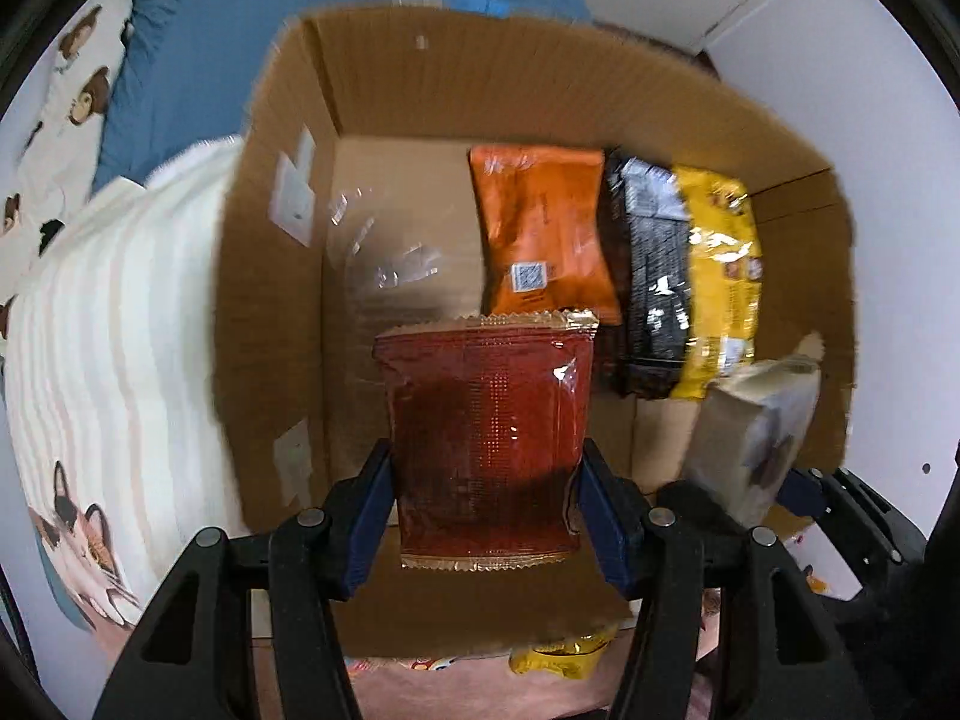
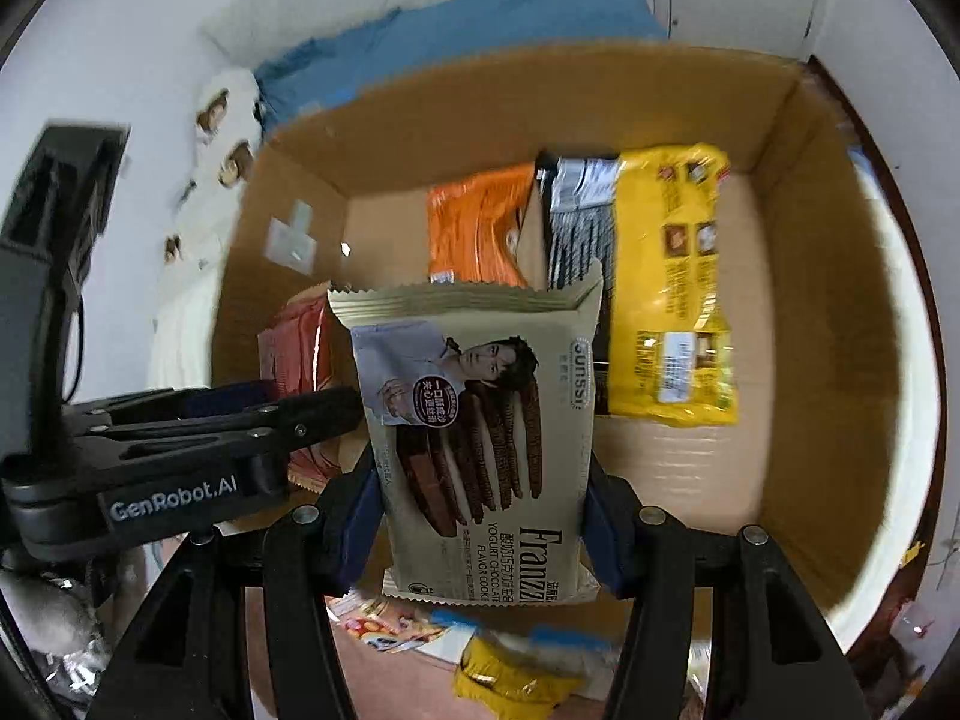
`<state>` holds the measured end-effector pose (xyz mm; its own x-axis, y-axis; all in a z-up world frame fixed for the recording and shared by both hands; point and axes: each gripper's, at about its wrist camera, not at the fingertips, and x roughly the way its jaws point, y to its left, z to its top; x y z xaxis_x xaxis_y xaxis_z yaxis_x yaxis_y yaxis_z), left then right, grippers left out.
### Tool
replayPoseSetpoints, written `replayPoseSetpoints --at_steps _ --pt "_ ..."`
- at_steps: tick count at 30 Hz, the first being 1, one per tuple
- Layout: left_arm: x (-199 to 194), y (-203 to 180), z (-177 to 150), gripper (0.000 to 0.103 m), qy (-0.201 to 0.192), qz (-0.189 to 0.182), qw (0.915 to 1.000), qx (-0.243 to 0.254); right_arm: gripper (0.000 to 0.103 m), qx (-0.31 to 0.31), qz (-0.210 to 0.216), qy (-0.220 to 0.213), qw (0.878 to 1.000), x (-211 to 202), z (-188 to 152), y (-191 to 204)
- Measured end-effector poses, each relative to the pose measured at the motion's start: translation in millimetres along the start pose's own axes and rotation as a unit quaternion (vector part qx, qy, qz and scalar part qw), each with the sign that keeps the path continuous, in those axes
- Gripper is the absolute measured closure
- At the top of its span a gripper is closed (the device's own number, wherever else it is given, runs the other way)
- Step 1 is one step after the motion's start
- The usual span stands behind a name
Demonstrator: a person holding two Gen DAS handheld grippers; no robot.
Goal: Organize snacks
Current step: 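Carry both packets into the box and open both tools, then lift both tools out of the box back toward the snacks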
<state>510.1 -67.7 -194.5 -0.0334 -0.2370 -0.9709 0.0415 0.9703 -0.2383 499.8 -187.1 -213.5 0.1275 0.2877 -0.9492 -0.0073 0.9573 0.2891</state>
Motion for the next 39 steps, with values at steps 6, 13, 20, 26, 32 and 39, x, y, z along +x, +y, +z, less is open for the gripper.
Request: replayPoseSetpoints --at_steps 6,13,20,26,32,39 --pt "31 7 5 0.047 0.039 0.008 0.9992 -0.003 0.043 0.0 -0.003 0.051 0.999 44 3 -5" --pt "46 10 0 0.047 0.059 0.013 0.9982 0.0 0.04 0.008 -0.009 0.081 0.997 63 8 -9" --pt "45 15 -1 0.039 0.063 -0.002 0.9979 -0.01 0.009 0.007 -0.03 0.089 0.996 67 14 -11" --pt "29 9 -15 0.021 0.04 -0.001 0.9992 -0.004 0.008 0.007 -0.044 0.073 0.996 35 11 -18" --pt "5 -3 -29 0.008 -0.008 0.004 0.9999 0.011 0.004 0.006 -0.058 0.027 0.998 -16 -5 -29" --pt "-48 -15 -54 0.008 -0.119 0.046 0.9914 0.029 0.004 -0.007 -0.083 -0.043 0.996 -67 -29 -27"
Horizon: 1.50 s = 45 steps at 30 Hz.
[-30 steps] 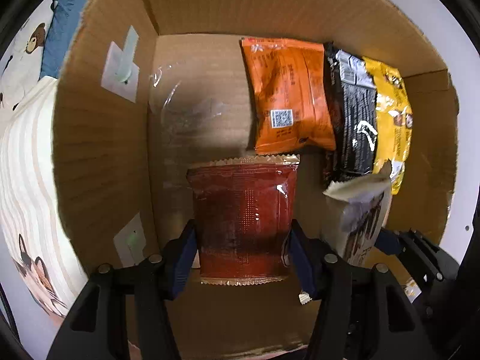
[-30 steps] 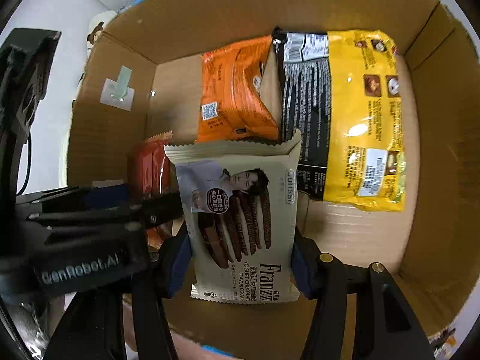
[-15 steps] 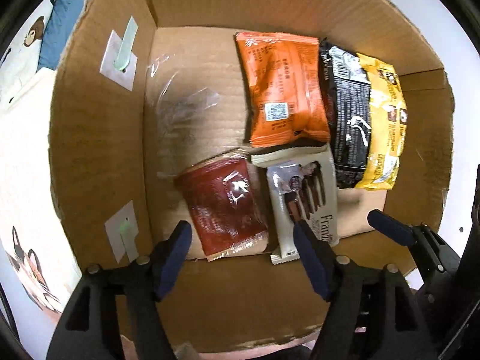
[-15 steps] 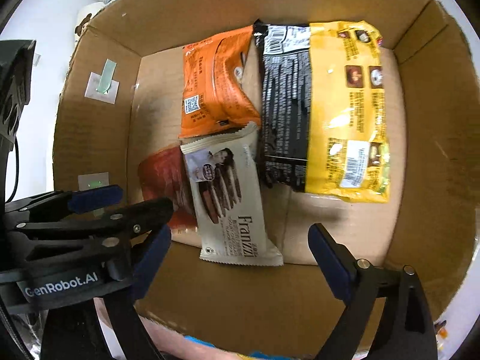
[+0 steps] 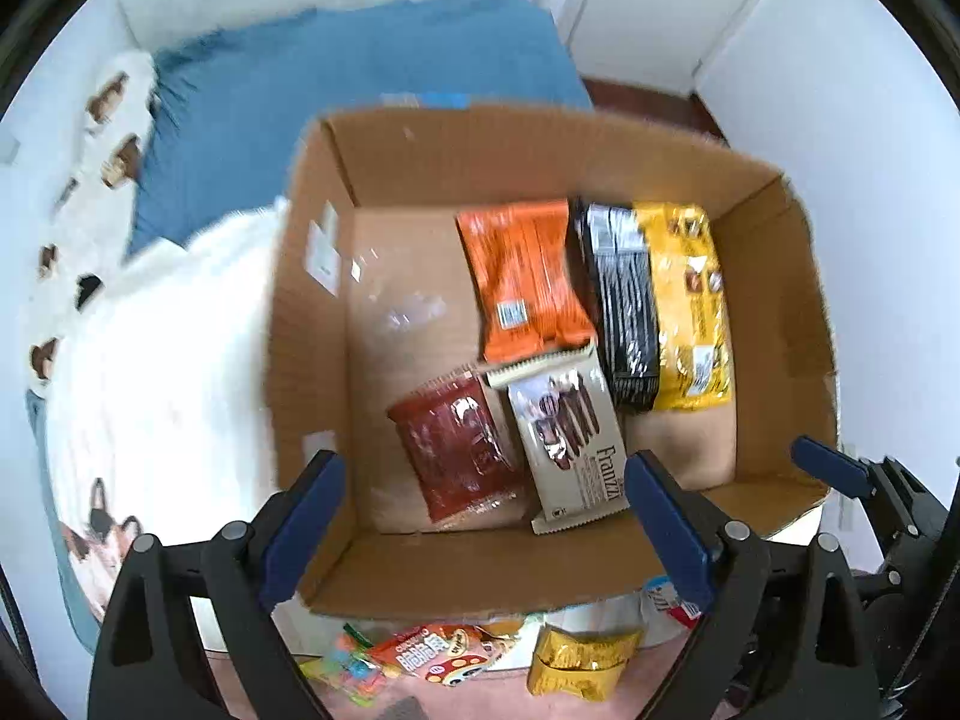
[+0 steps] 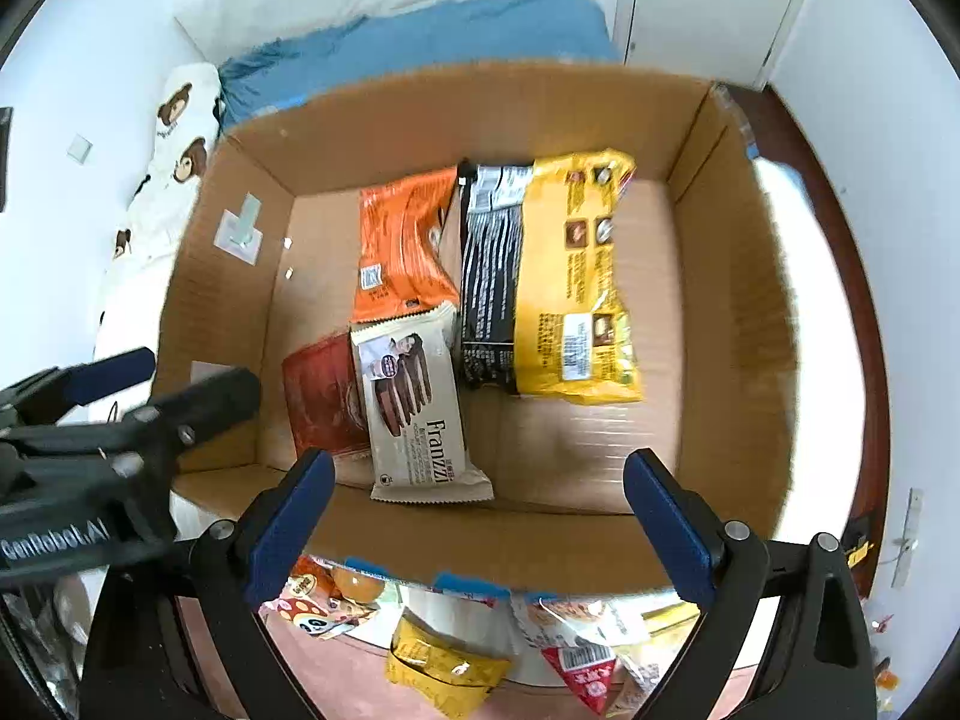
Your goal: Organize snacks
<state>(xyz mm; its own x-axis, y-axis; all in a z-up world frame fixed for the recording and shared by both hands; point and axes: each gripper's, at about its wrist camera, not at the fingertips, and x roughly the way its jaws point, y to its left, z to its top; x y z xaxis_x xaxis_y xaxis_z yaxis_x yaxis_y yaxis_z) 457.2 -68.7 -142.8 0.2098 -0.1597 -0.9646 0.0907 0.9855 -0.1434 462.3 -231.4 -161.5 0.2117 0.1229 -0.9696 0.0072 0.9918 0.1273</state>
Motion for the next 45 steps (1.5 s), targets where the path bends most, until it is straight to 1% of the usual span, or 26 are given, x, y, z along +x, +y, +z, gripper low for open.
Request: replayPoseSetpoints --at_steps 3,4,6,8,10,14,16,19,22,24,26,28,31,33,35,37,39,41,42,43,44,45 --pt "-23 -3 -11 0.008 -0.036 0.008 0.9993 0.0 0.003 0.006 -0.002 -0.03 1.0 -26 -12 -3" --pt "-25 -6 -10 0.008 -0.044 0.008 0.999 -0.001 0.003 0.01 0.0 -0.037 0.999 -25 -15 0" --pt "-36 -9 -17 0.008 -0.06 0.004 0.9982 -0.005 0.003 0.015 0.002 -0.054 0.998 -34 -22 3" --pt "-49 -8 -28 0.008 -0.076 0.003 0.9971 -0.007 0.003 0.02 0.005 -0.071 0.997 -48 -31 3" --pt "-61 -9 -39 0.008 -0.09 0.001 0.9959 -0.011 0.002 0.021 0.005 -0.083 0.996 -52 -38 6" --pt "-75 -8 -56 0.008 -0.109 -0.004 0.9939 -0.021 0.001 0.027 0.016 -0.096 0.995 -61 -53 6" --pt "-81 -8 -63 0.008 -0.114 0.0 0.9932 -0.024 0.001 0.037 0.029 -0.096 0.994 -63 -62 2" --pt "-82 -3 -78 0.008 -0.116 -0.002 0.9922 -0.043 0.001 0.045 0.044 -0.092 0.994 -60 -75 -7" --pt "-69 4 -101 0.008 -0.104 -0.002 0.9923 -0.067 0.001 0.074 0.057 -0.068 0.993 -44 -93 -27" --pt "-47 10 -115 0.008 -0.077 -0.011 0.9932 -0.086 0.001 0.116 0.069 -0.043 0.99 -24 -104 -45" --pt "-17 18 -129 0.008 -0.037 -0.026 0.9924 -0.114 0.001 0.175 0.09 -0.012 0.98 3 -117 -65" --pt "13 25 -142 0.008 0.002 -0.038 0.989 -0.143 0.001 0.241 0.111 0.013 0.964 32 -129 -82" --pt "48 34 -151 0.008 0.043 -0.047 0.9814 -0.181 0.005 0.305 0.127 0.029 0.943 62 -140 -92" --pt "66 38 -153 0.008 0.061 -0.047 0.9763 -0.202 0.006 0.329 0.128 0.031 0.935 76 -143 -93" --pt "84 42 -153 0.008 0.08 -0.047 0.9702 -0.224 0.006 0.347 0.119 0.026 0.93 87 -139 -92" --pt "99 46 -154 0.008 0.096 -0.048 0.964 -0.243 0.011 0.355 0.104 0.02 0.929 97 -134 -89" --pt "110 50 -154 0.008 0.104 -0.055 0.958 -0.262 0.032 0.358 0.083 0.027 0.93 107 -128 -86" --pt "121 54 -151 0.008 0.105 -0.056 0.9538 -0.276 0.036 0.35 0.07 0.033 0.934 114 -125 -81" --pt "124 55 -150 0.01 0.103 -0.058 0.9529 -0.28 0.039 0.339 0.068 0.033 0.938 116 -124 -78" --pt "126 56 -150 0.017 0.101 -0.052 0.9532 -0.28 0.042 0.322 0.064 0.038 0.944 115 -123 -75" --pt "127 57 -150 0.025 0.095 -0.046 0.9553 -0.276 0.045 0.306 0.065 0.04 0.949 115 -122 -72" --pt "126 57 -150 0.031 0.091 -0.044 0.9579 -0.269 0.046 0.287 0.069 0.043 0.955 113 -122 -70"
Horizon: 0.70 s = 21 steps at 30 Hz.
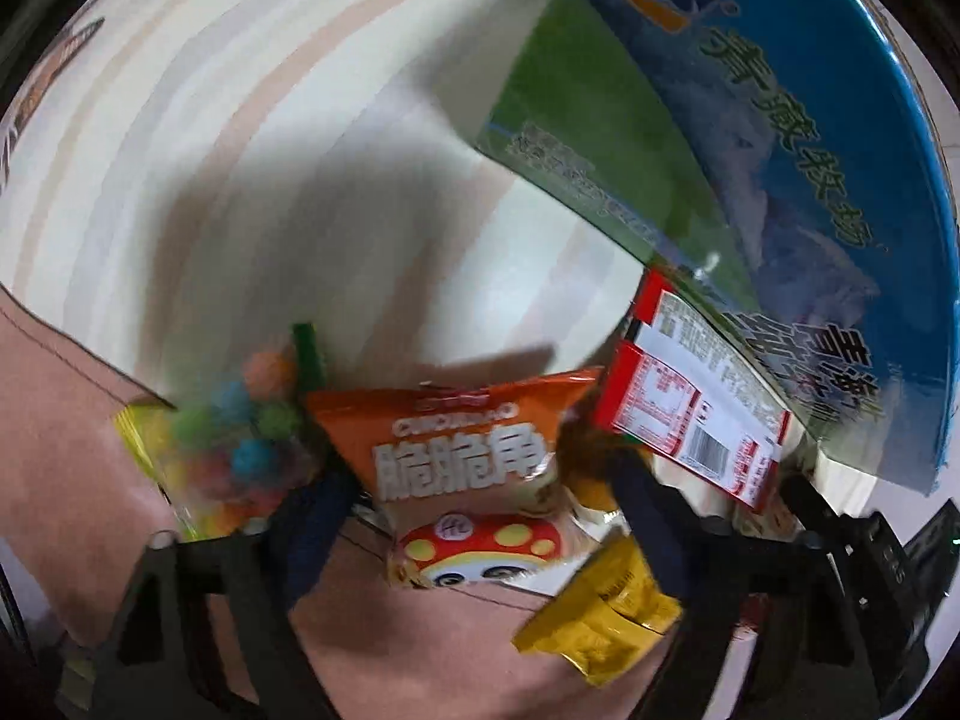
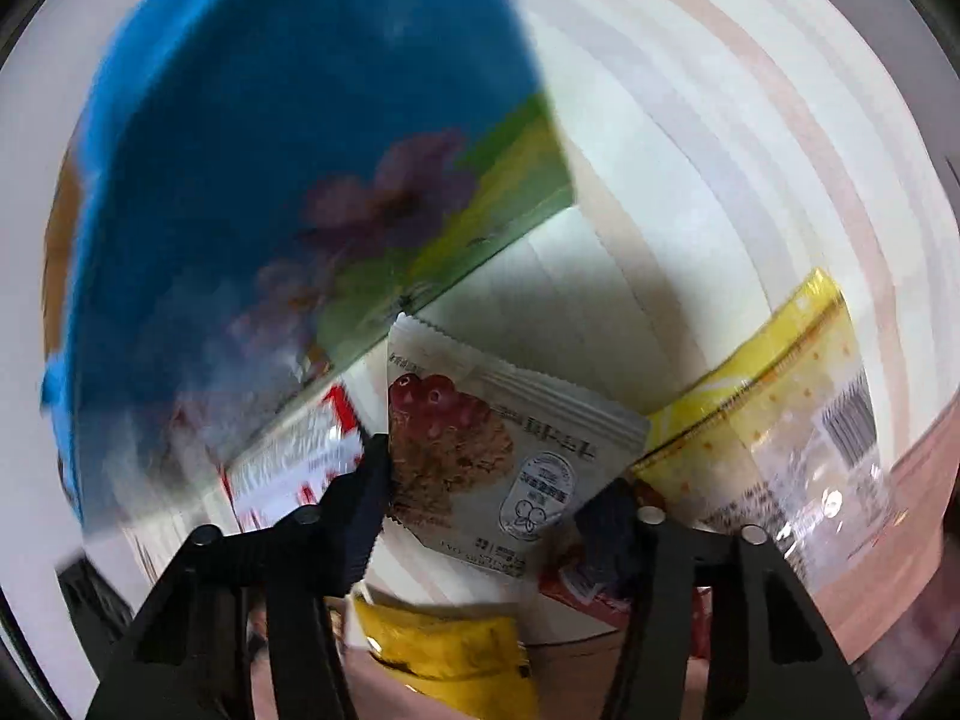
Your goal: Organize snacks
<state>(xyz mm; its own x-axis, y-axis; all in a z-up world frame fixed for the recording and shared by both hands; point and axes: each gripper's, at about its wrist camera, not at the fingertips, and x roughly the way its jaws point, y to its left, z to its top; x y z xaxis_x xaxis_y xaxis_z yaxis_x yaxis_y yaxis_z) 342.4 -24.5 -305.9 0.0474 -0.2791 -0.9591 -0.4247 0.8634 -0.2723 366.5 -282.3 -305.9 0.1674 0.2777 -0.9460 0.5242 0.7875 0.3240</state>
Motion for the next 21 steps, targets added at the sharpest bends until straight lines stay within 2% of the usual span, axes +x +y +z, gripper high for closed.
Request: replayPoseSetpoints --at_steps 1,2,5,8,9,11,12,14,16,19,21 --pt "0 -1 -1 0.041 -0.002 0.007 0.9999 0.014 0.046 -0.021 0.0 0.01 1.0 0 -1 2" --pt "2 -4 -2 0.044 0.0 0.011 0.9995 0.031 0.047 -0.045 0.001 0.024 0.999 0 -3 6" --pt "1 -15 -16 0.049 -0.006 0.046 0.9933 0.106 0.048 -0.128 -0.011 0.056 0.99 0 -13 20" --pt "1 -26 -37 0.05 -0.009 0.085 0.9792 0.184 0.048 -0.216 -0.039 0.085 0.972 0 -26 41" --pt "1 -29 -46 0.05 -0.009 0.097 0.9729 0.21 0.048 -0.247 -0.051 0.097 0.963 1 -33 49" --pt "1 -31 -59 0.05 -0.005 0.107 0.9657 0.236 0.048 -0.313 -0.084 0.122 0.938 6 -51 65" --pt "2 -32 -63 0.05 0.0 0.108 0.9638 0.244 0.048 -0.349 -0.107 0.134 0.921 11 -63 73" --pt "6 -34 -73 0.05 0.005 0.111 0.9621 0.249 0.048 -0.389 -0.137 0.146 0.899 22 -81 81" --pt "12 -34 -78 0.049 0.003 0.112 0.9632 0.244 0.046 -0.383 -0.144 0.138 0.902 29 -86 83" --pt "28 -23 -79 0.049 0.025 0.108 0.9699 0.217 0.036 -0.338 -0.131 0.121 0.924 31 -86 74" --pt "35 -16 -77 0.047 0.032 0.098 0.9742 0.201 0.026 -0.316 -0.119 0.101 0.936 23 -87 71"
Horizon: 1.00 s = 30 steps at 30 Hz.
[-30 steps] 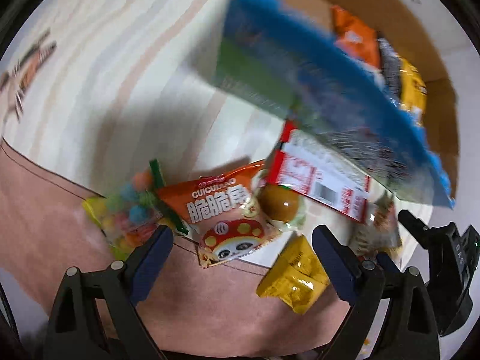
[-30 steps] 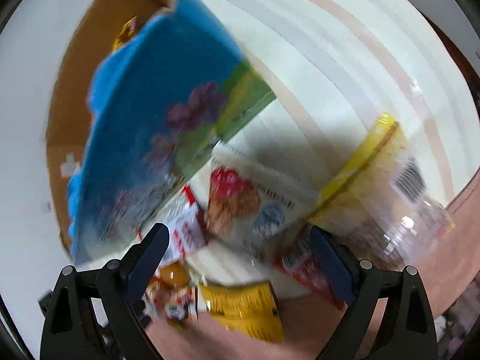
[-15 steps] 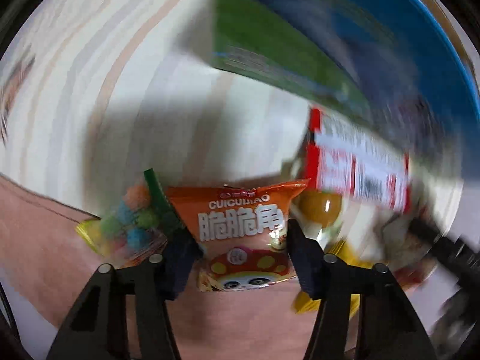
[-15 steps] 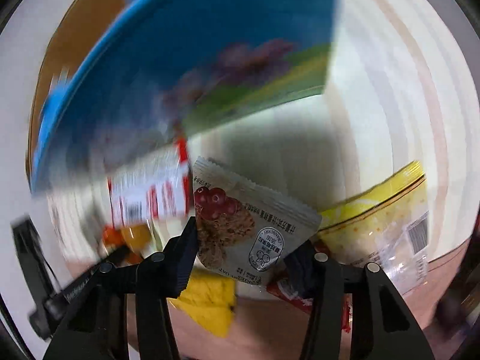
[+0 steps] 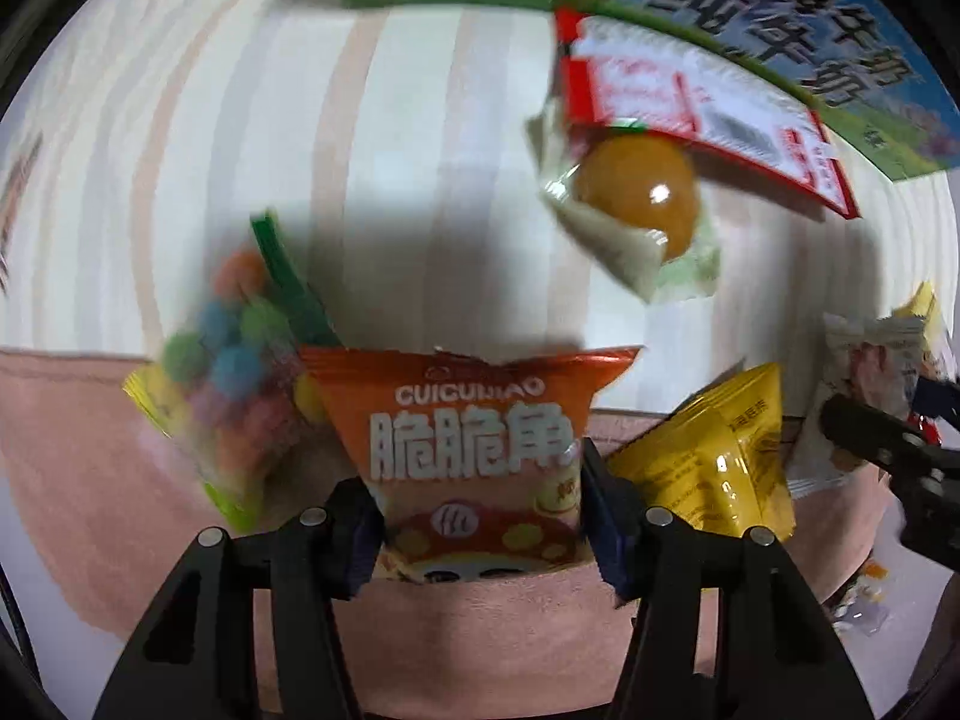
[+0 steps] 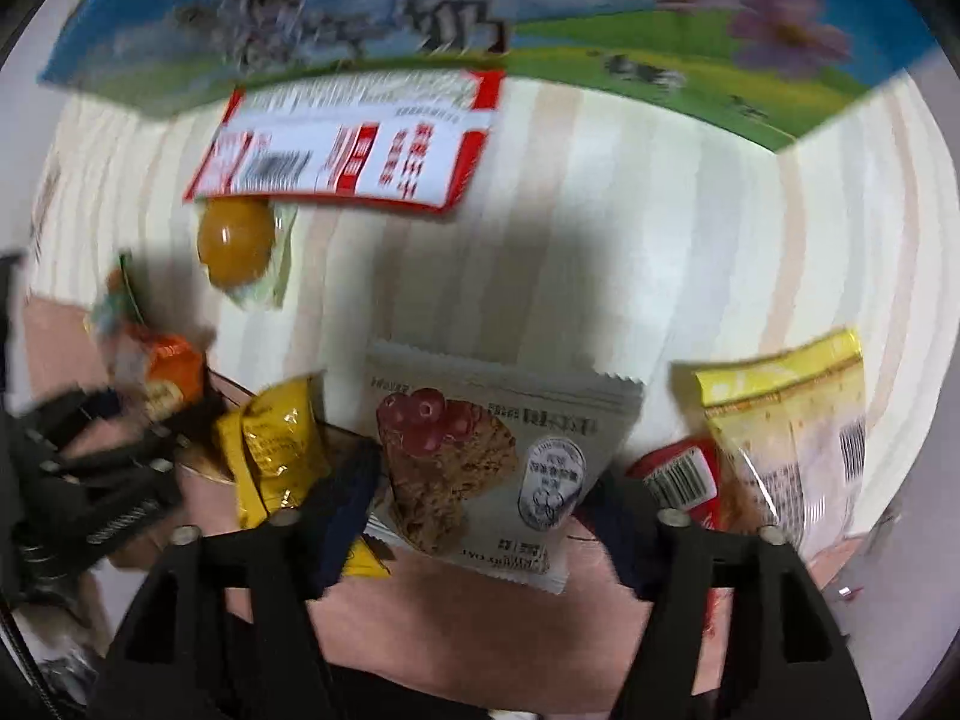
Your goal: Organize snacks
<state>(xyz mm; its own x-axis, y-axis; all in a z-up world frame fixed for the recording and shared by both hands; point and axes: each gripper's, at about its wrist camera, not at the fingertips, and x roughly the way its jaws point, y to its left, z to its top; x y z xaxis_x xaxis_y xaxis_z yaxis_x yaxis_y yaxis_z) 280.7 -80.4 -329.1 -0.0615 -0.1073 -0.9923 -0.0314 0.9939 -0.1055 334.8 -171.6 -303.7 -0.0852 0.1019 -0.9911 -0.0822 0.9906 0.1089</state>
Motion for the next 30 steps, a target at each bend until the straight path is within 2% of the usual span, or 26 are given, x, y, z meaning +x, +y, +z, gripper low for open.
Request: replayPoseSetpoints --at_steps 2,8,10,11,14,22,25,28,30 --pt "4 6 -2 0.044 -0.001 -0.012 0.9998 -0.015 0.024 0.022 0.01 -0.015 1.0 -7 -6 -12" --pt "7 20 -5 0.043 -0.004 -0.03 0.9988 -0.039 0.024 0.105 0.041 -0.051 0.992 -8 -23 -39" --pt "7 25 -5 0.043 -0.012 -0.032 0.9985 -0.042 0.032 0.109 0.03 -0.06 0.992 -6 -30 -49" --pt "6 29 -4 0.044 -0.016 -0.031 0.9986 -0.04 0.045 0.106 0.016 -0.062 0.992 -4 -36 -50" --pt "-8 28 -23 0.049 -0.022 -0.019 0.9993 -0.025 0.048 0.101 0.016 -0.06 0.993 2 -55 -38" --pt "-10 26 -76 0.053 0.002 0.004 0.9996 0.028 0.048 0.095 0.04 -0.023 0.994 19 -129 -46" --pt "-2 24 -84 0.053 0.004 0.009 0.9994 0.033 0.048 0.102 0.043 -0.012 0.994 32 -149 -47" --pt "2 23 -86 0.053 0.003 0.013 0.9994 0.031 0.046 0.12 0.057 -0.02 0.991 37 -161 -57" --pt "2 22 -86 0.053 0.002 0.014 0.9994 0.031 0.039 0.13 0.066 -0.028 0.989 34 -164 -68"
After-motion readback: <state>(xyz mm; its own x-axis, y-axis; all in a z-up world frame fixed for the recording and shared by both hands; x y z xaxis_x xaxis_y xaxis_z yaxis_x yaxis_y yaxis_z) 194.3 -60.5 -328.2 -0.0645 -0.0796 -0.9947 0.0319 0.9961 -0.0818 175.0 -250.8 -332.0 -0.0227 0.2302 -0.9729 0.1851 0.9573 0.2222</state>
